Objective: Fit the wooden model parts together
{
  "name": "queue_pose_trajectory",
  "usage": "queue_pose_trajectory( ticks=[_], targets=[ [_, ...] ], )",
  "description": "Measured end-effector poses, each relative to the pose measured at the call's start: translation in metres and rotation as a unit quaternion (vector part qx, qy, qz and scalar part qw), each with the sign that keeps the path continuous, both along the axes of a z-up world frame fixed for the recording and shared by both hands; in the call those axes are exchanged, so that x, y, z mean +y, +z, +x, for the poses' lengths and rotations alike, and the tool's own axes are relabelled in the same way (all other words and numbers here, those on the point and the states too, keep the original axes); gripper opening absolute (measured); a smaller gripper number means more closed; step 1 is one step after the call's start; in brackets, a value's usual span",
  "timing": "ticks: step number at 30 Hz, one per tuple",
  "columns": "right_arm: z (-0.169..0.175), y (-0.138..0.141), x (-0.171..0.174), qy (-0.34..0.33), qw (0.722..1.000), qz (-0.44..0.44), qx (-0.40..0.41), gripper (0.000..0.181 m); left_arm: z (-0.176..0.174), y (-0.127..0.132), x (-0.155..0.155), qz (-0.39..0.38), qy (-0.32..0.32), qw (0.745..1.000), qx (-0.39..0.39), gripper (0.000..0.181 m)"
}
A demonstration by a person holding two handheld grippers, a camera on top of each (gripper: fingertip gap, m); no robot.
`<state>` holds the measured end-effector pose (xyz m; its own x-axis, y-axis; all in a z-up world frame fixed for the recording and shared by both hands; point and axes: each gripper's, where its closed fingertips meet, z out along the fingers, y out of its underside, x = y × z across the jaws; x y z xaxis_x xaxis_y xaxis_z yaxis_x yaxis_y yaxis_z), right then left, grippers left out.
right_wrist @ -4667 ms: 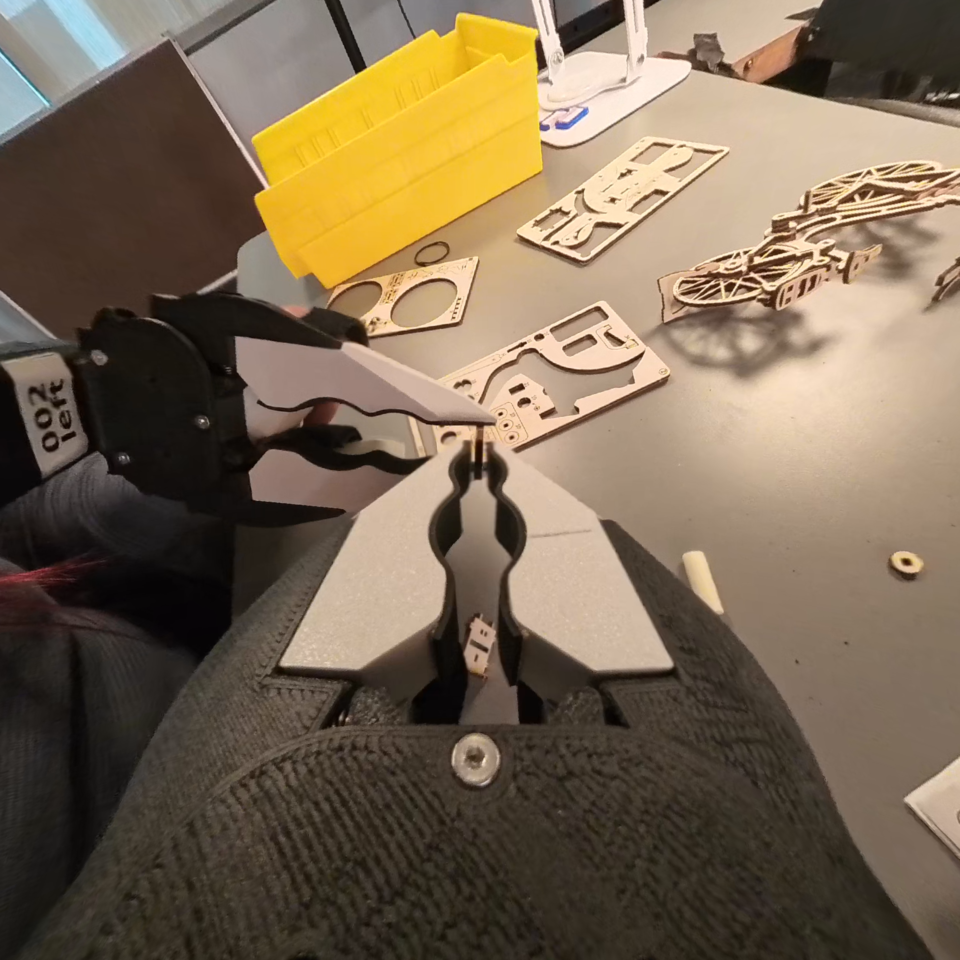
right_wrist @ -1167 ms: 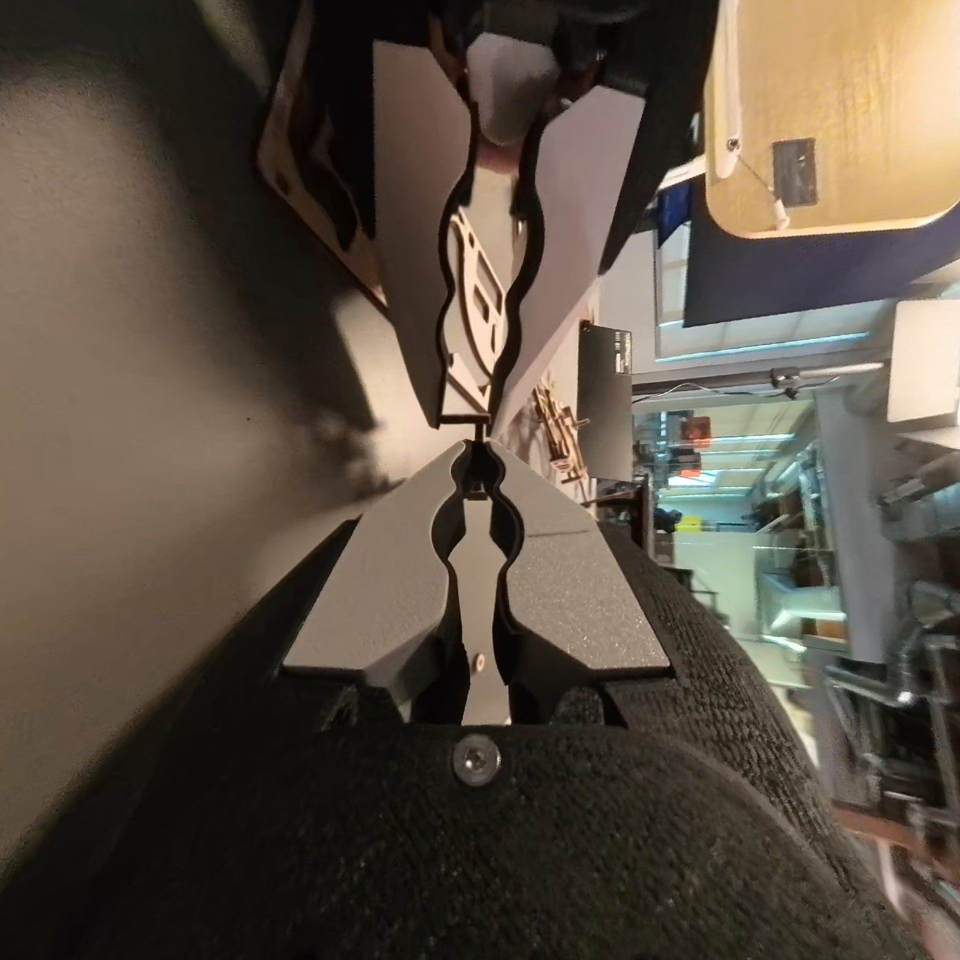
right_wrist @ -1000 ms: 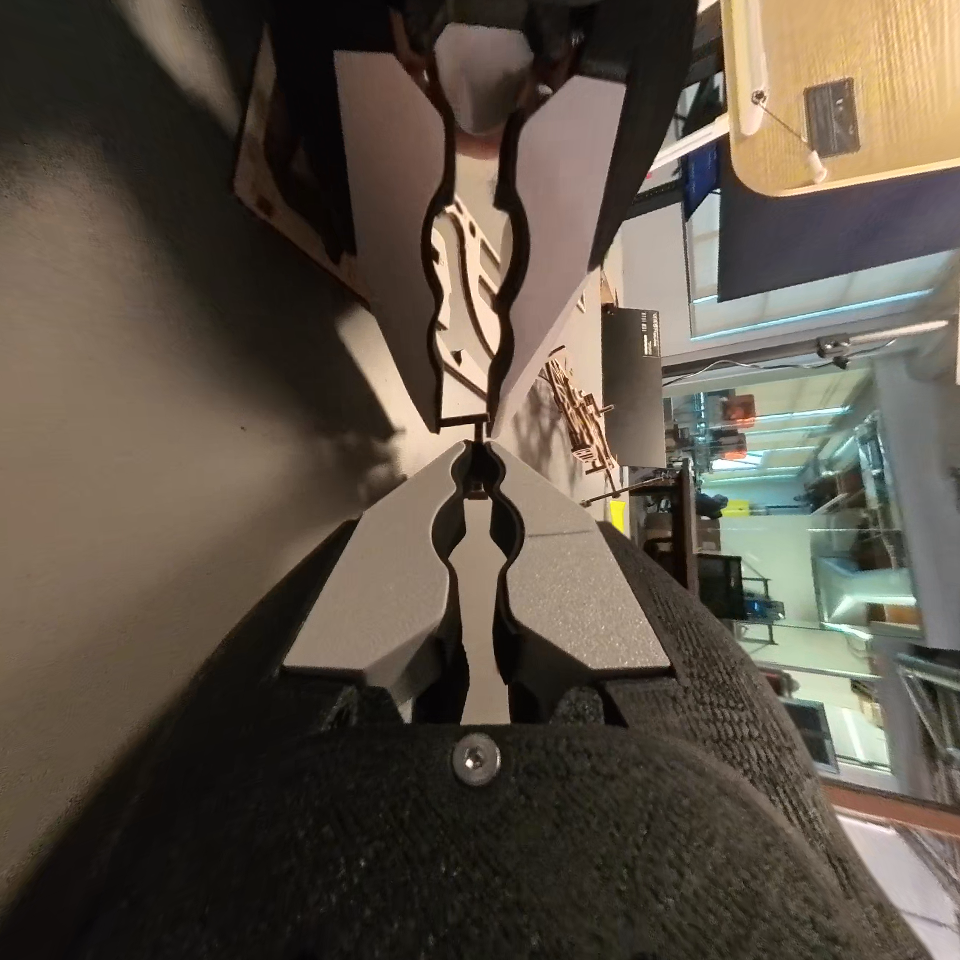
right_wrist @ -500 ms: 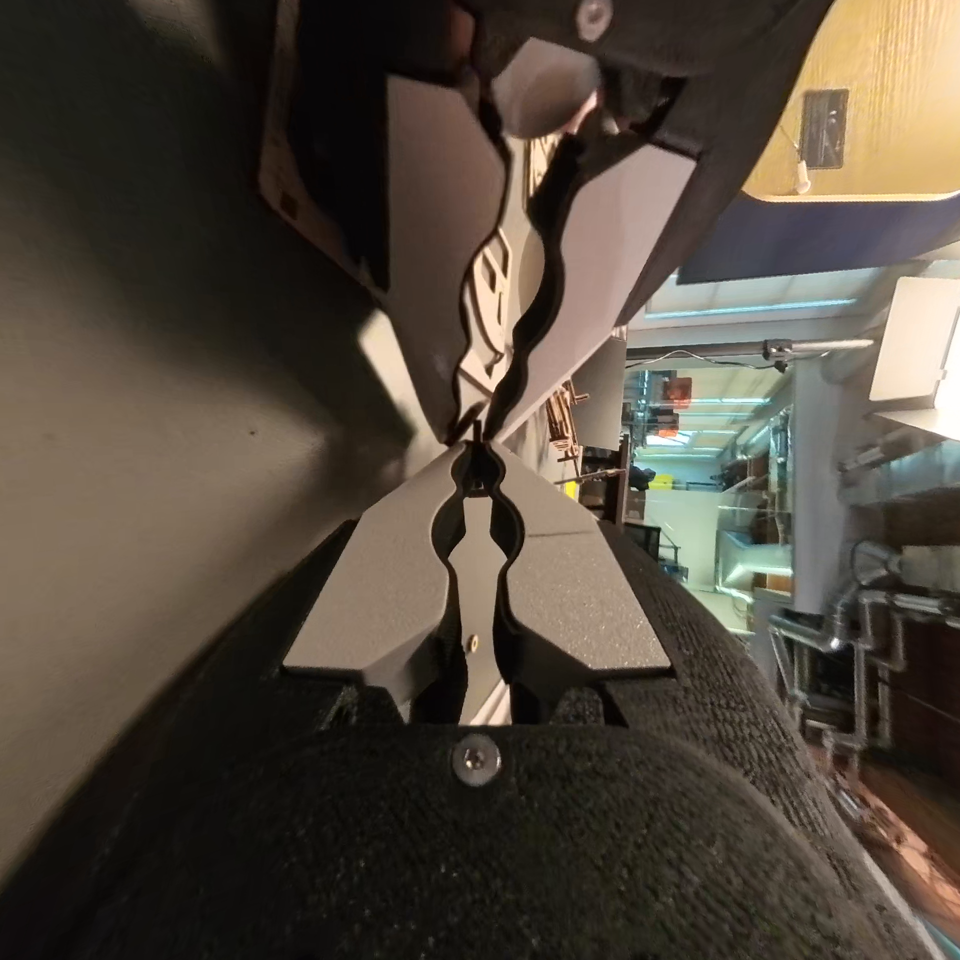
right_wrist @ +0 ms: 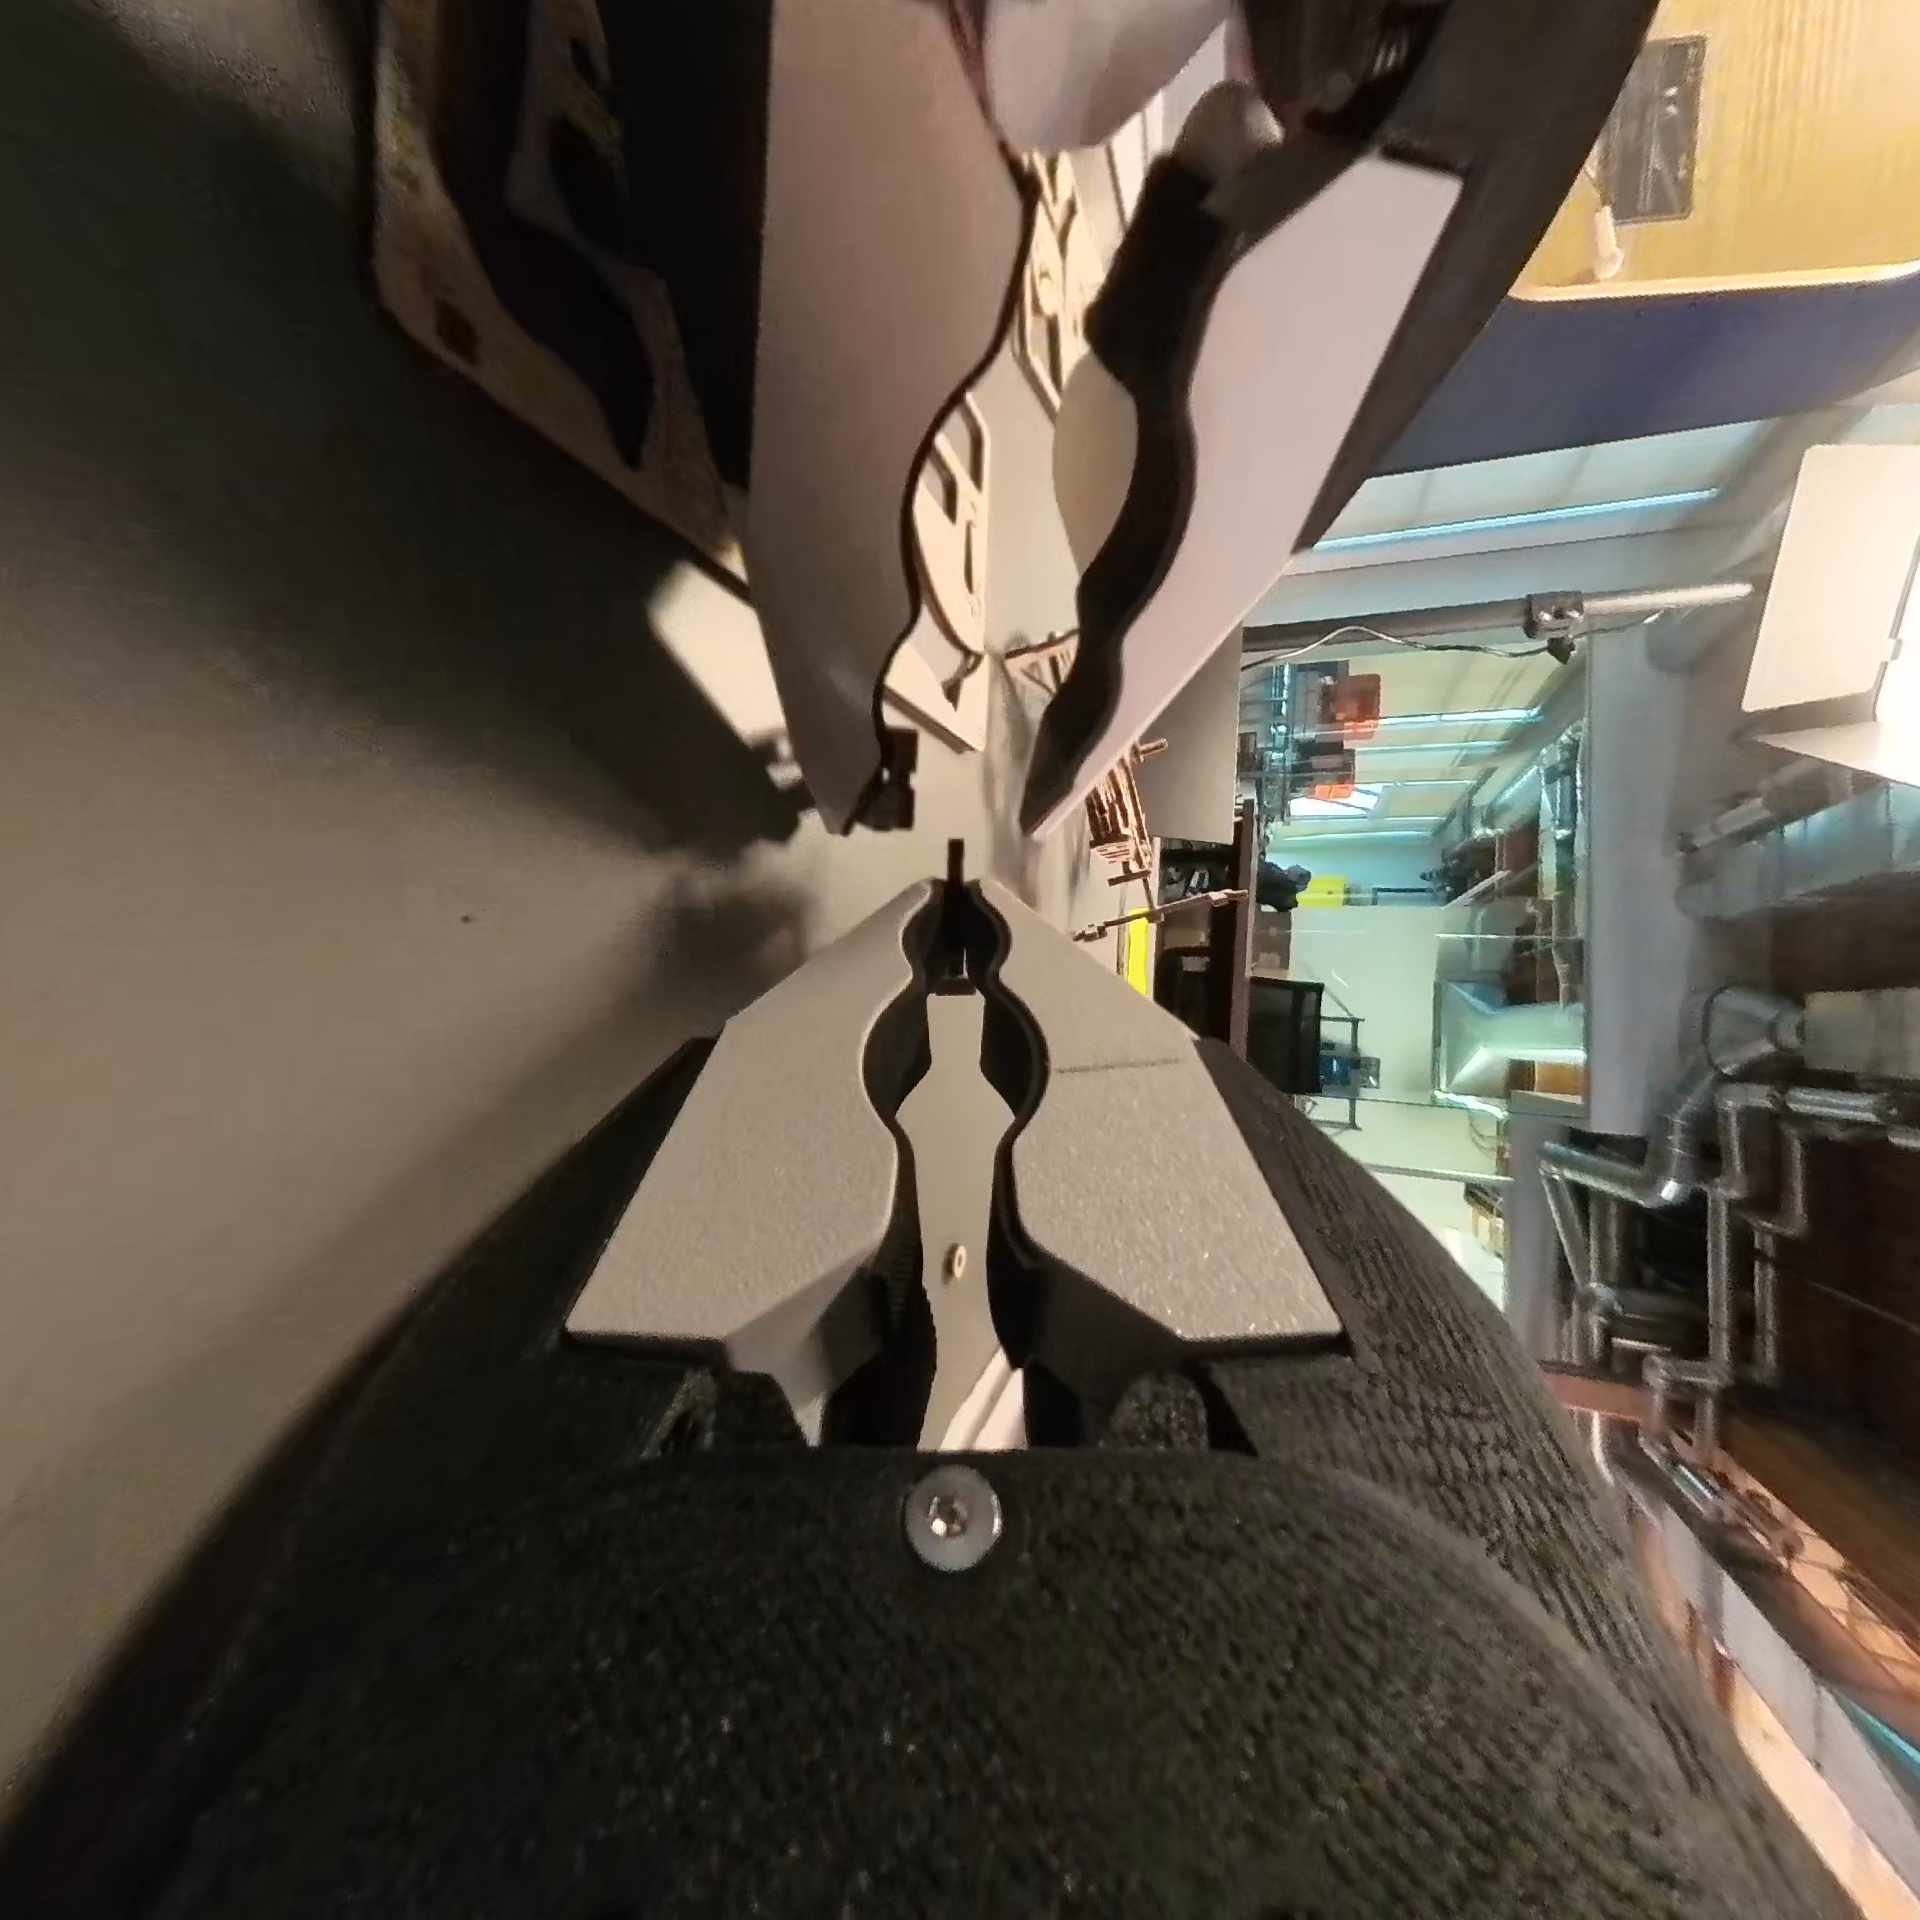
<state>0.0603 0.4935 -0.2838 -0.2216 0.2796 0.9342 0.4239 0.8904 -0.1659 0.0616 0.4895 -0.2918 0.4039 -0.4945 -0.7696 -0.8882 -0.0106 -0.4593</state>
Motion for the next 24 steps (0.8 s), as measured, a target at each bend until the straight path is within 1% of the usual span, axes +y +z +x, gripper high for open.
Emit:
queue_pose_trajectory(
  ticks=[5,7,8,9,11,12,13,15,16,20,22,24],
  targets=[
    [0.002,0.005,0.008,-0.021,1.000,-0.004,0.016,0.000,-0.007,0.001,-0.003,-0.006,-0.010,1.000,-0.001,0.032],
    [0.003,0.003,0.010,-0.030,0.999,-0.009,0.010,0.000,-0.007,0.001,-0.007,-0.011,-0.024,1.000,-0.007,0.022],
    [0.004,0.003,0.010,-0.035,0.999,-0.021,0.008,0.000,-0.007,0.003,-0.008,-0.008,-0.030,0.999,-0.007,0.012],
    [0.005,0.004,0.007,-0.034,0.998,-0.049,0.006,0.000,-0.009,0.005,-0.009,-0.002,-0.032,0.999,-0.004,0.003],
    [0.006,0.009,-0.003,-0.031,0.987,-0.155,-0.017,0.000,-0.015,0.009,-0.009,-0.001,-0.026,1.000,-0.003,0.001],
    [0.009,0.012,-0.003,-0.044,0.976,-0.212,-0.037,0.000,-0.017,0.011,-0.010,-0.004,-0.026,1.000,-0.011,0.001],
    [0.012,0.011,-0.008,-0.047,0.959,-0.269,-0.077,0.000,-0.016,0.013,-0.012,-0.010,-0.032,0.999,-0.025,0.001],
    [0.024,0.004,-0.021,-0.051,0.907,-0.377,-0.179,0.000,-0.016,0.017,-0.015,-0.018,-0.038,0.997,-0.058,0.001],
    [0.030,0.002,-0.022,-0.062,0.887,-0.401,-0.220,0.001,-0.016,0.020,-0.015,-0.023,-0.041,0.996,-0.074,0.001],
    [0.049,-0.013,-0.014,-0.111,0.844,-0.398,-0.343,0.001,-0.010,0.033,-0.021,-0.027,-0.064,0.988,-0.141,0.001],
    [0.050,-0.016,-0.016,-0.119,0.827,-0.410,-0.365,0.001,-0.008,0.039,-0.024,-0.027,-0.077,0.984,-0.160,0.001],
    [0.051,-0.016,-0.016,-0.133,0.818,-0.418,-0.373,0.001,-0.007,0.043,-0.027,-0.023,-0.090,0.981,-0.168,0.001]
  ],
)
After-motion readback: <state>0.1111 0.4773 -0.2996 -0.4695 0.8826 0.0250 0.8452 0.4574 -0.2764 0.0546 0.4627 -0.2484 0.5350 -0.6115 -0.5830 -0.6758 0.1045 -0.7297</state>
